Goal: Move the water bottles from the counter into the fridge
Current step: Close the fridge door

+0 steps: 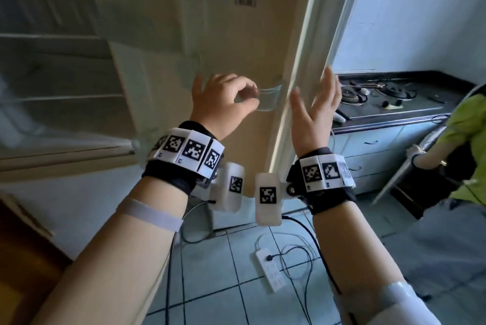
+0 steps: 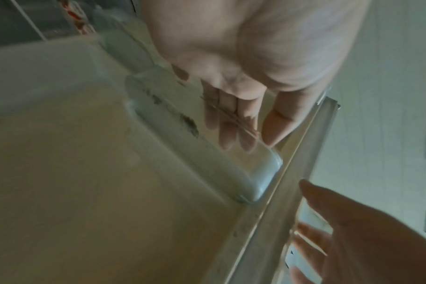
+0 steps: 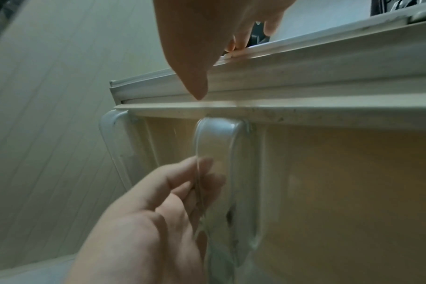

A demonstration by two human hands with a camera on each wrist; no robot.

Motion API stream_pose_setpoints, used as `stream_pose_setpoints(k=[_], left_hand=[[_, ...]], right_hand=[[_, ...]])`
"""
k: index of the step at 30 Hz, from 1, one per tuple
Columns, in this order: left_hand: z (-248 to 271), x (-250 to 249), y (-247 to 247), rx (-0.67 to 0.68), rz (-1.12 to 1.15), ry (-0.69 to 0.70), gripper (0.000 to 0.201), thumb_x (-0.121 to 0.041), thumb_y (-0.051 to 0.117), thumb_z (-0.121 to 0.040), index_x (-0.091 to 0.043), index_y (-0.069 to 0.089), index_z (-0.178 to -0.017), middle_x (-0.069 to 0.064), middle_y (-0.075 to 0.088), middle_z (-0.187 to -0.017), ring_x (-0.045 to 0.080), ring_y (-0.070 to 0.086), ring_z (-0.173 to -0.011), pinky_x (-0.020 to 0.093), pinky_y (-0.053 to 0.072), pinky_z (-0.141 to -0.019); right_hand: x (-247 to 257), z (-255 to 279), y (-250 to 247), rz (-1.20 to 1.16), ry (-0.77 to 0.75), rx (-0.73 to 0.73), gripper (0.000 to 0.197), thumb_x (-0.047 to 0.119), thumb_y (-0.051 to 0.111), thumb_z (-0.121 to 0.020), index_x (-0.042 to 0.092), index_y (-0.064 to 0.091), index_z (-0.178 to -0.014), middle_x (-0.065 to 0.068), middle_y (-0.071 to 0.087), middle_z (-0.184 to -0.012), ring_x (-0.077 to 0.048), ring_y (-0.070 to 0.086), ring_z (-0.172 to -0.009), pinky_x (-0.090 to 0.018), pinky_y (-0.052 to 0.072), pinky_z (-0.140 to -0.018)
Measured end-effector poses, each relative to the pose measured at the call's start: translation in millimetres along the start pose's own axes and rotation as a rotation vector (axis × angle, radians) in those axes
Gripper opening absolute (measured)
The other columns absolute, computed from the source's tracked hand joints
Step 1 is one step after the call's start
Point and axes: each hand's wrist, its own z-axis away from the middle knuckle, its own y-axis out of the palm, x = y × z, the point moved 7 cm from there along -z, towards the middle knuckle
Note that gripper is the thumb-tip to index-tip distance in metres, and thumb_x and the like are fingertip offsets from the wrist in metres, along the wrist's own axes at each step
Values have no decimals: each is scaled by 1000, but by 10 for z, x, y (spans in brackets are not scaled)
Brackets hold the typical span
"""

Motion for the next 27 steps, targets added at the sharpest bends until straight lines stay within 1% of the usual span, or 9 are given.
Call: stream_pose_setpoints(k=[2,5,8,12,15,17,20,24,27], left_hand=[[180,24,-206,-53,70,55,26,-42,54,-71,-22,67,-83,-19,56,-75,16,59,-96,51,29,-106],[537,157,-593,-107,182,77,28,-40,56,-69,-14,64,-76,-11,56,-79,18,60,-89,33,42,-86],[896,475,-990,-55,399,-54,20,-34,62,-68,-19,60,-81,-12,55,-100,1,54,-107,24,37,-101],[1415,816,-1676,31,499,-162,29,-31,60,-64,-38,62,-92,-15,56,-127,3,46,-126,39,34,-111],[1837,1009,-2233,44,566,-174,40,-24,57,-74,-31,59,-113,-12,56,-128,-12,55,-103,11,45,-87],[2056,1157,-2548,37,613,-159,46,-17,53,-78,-21,54,-124,-9,57,-128,-12,57,-103,5,43,-81],[2255,1480,-2939,28,641,-180,54,-19,52,-80,-16,47,-134,-6,46,-144,-11,49,-119,4,41,-84],[2315,2090,-3399,-70,666,-232,66,-35,57,-73,-22,43,-137,-5,47,-145,4,46,-129,14,44,-93],[2299,2712,-3706,-223,660,-320,80,-43,70,-66,-20,41,-138,2,55,-137,16,51,-127,34,40,-104]], right_hand=[[74,96,4,-135,11,-46,73,42,50,-83,13,22,-144,-2,23,-146,-14,24,-141,-32,20,-117],[256,338,90,-337,54,-41,61,31,44,-92,12,20,-144,-3,25,-151,-6,22,-140,-28,20,-118],[617,800,247,-329,22,-52,55,38,49,-86,16,37,-134,-1,54,-123,4,49,-111,-18,36,-100],[1125,1556,632,-315,-69,-94,53,45,54,-78,13,51,-119,-12,60,-108,-22,56,-98,-34,46,-93],[1514,2081,1082,-340,-162,-89,42,43,59,-77,30,48,-115,6,53,-109,-30,52,-107,-51,43,-97],[1722,2383,1453,-370,-196,-45,47,40,63,-75,33,44,-118,9,47,-114,-34,48,-112,-56,41,-97],[1969,2735,2042,-422,-204,80,60,32,66,-73,9,46,-125,-13,42,-121,-36,44,-118,-55,40,-100],[2221,2926,2891,-468,-264,333,40,29,63,-75,21,53,-112,5,43,-112,-24,50,-107,-26,44,-88],[2295,2889,3597,-448,-360,449,31,19,64,-76,18,59,-106,7,46,-111,-18,50,-108,-32,48,-85]])
